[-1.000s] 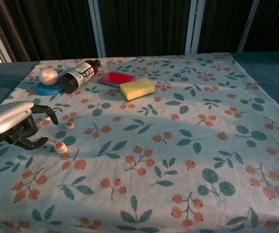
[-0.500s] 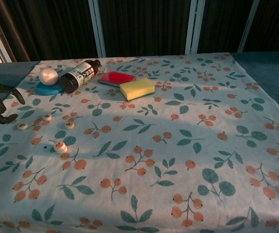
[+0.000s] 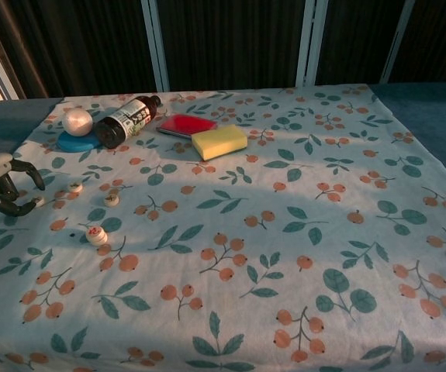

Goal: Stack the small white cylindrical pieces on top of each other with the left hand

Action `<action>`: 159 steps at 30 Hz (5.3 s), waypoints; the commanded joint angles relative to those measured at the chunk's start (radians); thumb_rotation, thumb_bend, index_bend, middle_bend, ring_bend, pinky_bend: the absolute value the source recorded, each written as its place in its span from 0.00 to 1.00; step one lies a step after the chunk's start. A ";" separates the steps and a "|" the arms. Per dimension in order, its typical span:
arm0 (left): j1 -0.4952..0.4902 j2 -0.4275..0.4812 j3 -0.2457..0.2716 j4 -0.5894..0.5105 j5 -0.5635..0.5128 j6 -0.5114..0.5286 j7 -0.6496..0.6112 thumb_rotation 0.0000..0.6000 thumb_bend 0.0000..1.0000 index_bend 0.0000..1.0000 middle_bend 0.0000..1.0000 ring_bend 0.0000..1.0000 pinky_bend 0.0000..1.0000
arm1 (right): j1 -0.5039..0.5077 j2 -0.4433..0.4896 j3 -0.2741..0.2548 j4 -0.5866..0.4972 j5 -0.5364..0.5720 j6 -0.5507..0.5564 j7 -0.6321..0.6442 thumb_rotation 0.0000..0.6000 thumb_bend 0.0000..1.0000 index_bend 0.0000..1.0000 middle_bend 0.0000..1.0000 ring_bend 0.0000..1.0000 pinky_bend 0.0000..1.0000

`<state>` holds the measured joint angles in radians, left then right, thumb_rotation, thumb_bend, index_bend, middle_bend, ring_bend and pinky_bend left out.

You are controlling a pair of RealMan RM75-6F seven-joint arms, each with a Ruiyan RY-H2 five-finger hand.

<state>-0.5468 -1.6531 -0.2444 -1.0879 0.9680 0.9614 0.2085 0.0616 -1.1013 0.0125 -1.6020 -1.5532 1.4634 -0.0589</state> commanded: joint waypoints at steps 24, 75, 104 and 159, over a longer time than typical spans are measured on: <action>-0.011 -0.028 -0.004 0.070 -0.019 -0.040 -0.006 1.00 0.40 0.45 1.00 1.00 1.00 | 0.000 -0.001 0.002 -0.001 0.005 0.000 -0.004 1.00 0.15 0.00 0.00 0.00 0.00; 0.043 0.035 0.115 -0.398 0.141 0.152 0.124 1.00 0.40 0.51 1.00 1.00 1.00 | -0.001 0.004 -0.005 0.002 -0.013 0.006 0.013 1.00 0.15 0.00 0.00 0.00 0.00; 0.047 0.035 0.126 -0.372 0.157 0.130 0.091 1.00 0.41 0.43 1.00 1.00 1.00 | -0.001 0.002 -0.005 0.000 -0.010 0.003 0.005 1.00 0.15 0.00 0.00 0.00 0.00; -0.119 -0.136 -0.047 0.149 -0.025 -0.042 0.008 1.00 0.40 0.39 1.00 1.00 1.00 | 0.000 0.002 -0.001 0.000 0.001 -0.003 0.006 1.00 0.15 0.00 0.00 0.00 0.00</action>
<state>-0.6641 -1.7855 -0.2909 -0.9427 0.9433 0.9217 0.2164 0.0621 -1.0993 0.0115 -1.6018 -1.5519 1.4605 -0.0526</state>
